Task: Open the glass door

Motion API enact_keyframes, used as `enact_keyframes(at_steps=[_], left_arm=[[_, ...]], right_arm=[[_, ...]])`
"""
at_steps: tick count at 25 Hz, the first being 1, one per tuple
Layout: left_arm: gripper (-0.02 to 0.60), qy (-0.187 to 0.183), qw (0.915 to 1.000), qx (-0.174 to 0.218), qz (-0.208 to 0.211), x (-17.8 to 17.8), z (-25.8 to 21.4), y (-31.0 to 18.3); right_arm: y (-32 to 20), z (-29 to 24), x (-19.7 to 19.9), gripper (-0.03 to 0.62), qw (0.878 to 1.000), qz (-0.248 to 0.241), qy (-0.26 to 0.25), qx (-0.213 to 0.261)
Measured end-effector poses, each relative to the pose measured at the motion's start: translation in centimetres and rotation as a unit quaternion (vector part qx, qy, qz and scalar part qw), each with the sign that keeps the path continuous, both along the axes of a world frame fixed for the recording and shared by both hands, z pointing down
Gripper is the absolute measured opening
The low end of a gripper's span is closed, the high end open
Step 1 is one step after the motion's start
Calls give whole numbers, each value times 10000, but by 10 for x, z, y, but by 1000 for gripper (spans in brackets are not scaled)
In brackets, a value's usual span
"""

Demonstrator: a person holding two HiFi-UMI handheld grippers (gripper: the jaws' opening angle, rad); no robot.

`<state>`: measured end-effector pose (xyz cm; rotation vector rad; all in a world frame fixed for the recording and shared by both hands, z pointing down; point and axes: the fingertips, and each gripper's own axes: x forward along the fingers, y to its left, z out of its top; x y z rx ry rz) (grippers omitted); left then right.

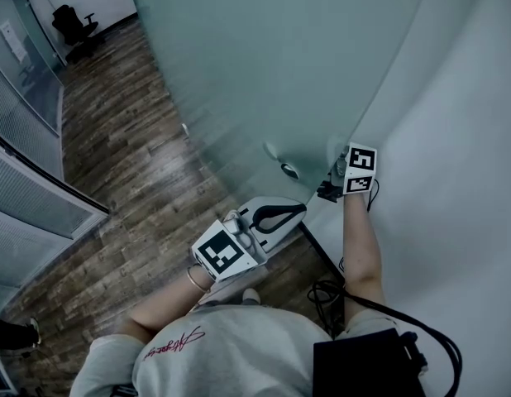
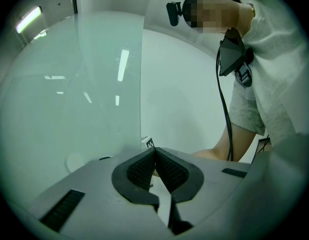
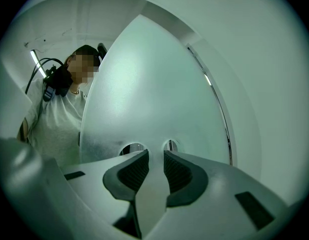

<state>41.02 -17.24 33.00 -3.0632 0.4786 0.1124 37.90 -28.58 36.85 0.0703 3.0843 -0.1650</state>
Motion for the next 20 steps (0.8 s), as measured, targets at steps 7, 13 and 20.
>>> enact_keyframes(at_steps=[7, 13, 20], left_arm=[[12, 4, 10000, -57, -10, 2, 0, 1], [12, 38, 9995, -305, -56, 1, 11, -3], [12, 72, 9993, -367, -76, -7, 13, 1]], right_arm=[[-9, -3, 16, 101, 9999, -92, 32, -35], [-20, -1, 29, 104, 9996, -156, -129, -188], [-17, 0, 29, 104, 9999, -99, 69, -30]])
